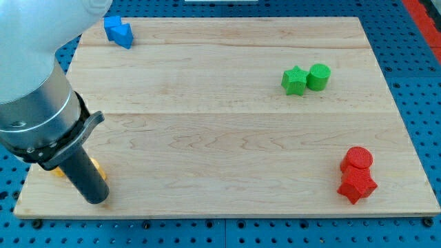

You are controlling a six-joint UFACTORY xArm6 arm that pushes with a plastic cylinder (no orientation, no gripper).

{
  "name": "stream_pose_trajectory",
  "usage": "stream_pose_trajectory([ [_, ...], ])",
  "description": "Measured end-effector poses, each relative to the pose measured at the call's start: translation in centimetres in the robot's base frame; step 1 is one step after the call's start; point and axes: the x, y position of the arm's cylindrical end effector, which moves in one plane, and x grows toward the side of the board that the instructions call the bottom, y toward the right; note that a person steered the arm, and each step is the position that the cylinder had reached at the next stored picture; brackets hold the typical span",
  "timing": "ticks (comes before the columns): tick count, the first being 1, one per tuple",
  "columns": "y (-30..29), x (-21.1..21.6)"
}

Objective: Point your arm towards the group of blocks

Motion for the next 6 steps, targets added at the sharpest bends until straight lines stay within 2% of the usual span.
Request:
stream_pose_trajectory([
  [1,0.0,0.0],
  [2,5.3,-3.8],
  [3,8.9,-12.3],
  [5,-0.9,-16.5],
  [6,-7.5,-16.6],
])
